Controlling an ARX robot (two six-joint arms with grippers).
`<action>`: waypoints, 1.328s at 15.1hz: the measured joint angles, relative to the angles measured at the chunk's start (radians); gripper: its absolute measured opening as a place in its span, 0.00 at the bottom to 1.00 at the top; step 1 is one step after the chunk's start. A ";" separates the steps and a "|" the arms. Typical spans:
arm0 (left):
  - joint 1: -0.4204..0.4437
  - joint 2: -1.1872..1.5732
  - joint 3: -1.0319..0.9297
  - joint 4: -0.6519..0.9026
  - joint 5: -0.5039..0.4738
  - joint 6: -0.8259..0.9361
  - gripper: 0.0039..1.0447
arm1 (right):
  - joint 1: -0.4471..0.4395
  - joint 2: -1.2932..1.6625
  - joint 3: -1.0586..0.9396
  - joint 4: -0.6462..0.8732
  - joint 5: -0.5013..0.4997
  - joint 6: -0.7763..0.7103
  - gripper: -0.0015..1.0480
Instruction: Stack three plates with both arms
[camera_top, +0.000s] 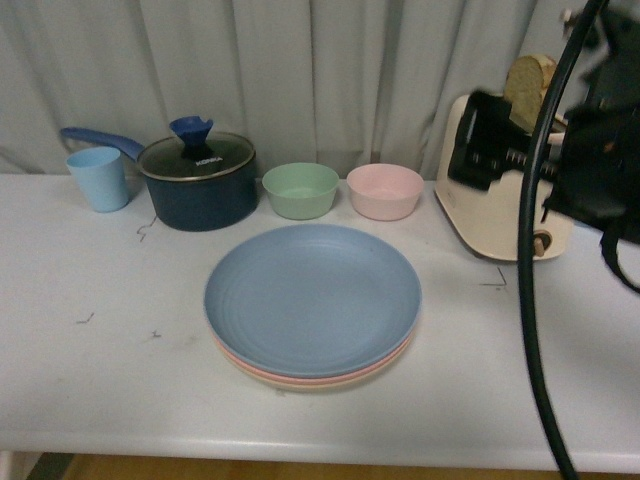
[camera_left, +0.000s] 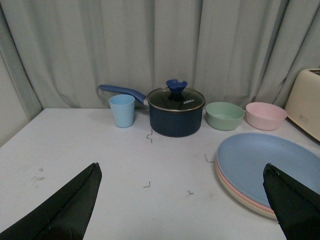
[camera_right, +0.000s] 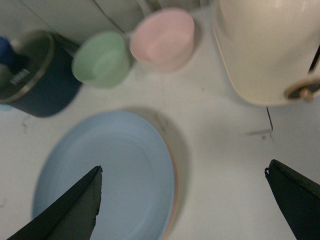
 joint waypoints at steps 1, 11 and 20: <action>0.000 0.000 0.000 0.001 0.000 0.000 0.94 | 0.005 0.005 -0.047 0.237 0.073 -0.060 0.88; 0.002 0.000 0.000 0.000 0.000 0.000 0.94 | -0.274 -0.906 -0.904 0.499 -0.027 -0.414 0.02; 0.002 0.000 0.000 0.000 0.000 0.000 0.94 | -0.274 -1.101 -0.923 0.327 -0.027 -0.414 0.02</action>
